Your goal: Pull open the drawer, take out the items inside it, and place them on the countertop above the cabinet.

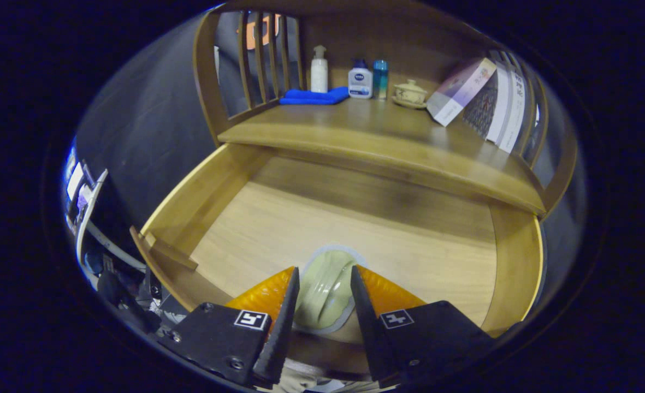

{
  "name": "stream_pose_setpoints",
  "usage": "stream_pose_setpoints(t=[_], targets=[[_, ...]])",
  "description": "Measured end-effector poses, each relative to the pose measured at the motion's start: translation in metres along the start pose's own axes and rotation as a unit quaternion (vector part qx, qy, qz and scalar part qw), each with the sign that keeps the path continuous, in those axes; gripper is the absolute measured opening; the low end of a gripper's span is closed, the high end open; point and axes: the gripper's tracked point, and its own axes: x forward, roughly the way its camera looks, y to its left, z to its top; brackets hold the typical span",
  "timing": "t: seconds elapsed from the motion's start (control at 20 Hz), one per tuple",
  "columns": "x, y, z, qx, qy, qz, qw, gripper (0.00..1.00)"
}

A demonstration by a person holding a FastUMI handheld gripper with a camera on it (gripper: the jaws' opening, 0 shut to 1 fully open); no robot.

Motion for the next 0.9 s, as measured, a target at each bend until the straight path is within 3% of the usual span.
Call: stream_pose_setpoints(t=[0.2,0.25,0.5,0.6,0.9], targets=[[0.015,0.002,-0.008,0.025,0.045,0.016,0.999,0.57],[0.017,0.0,-0.008,0.028,0.048,0.013,0.998,0.51],[0.019,-0.002,-0.004,0.039,0.049,0.014,0.998,0.36],[0.019,-0.003,-0.003,0.057,0.045,0.025,0.997,0.24],[0.0,-0.024,0.01,0.074,0.013,0.002,0.997,0.19]])
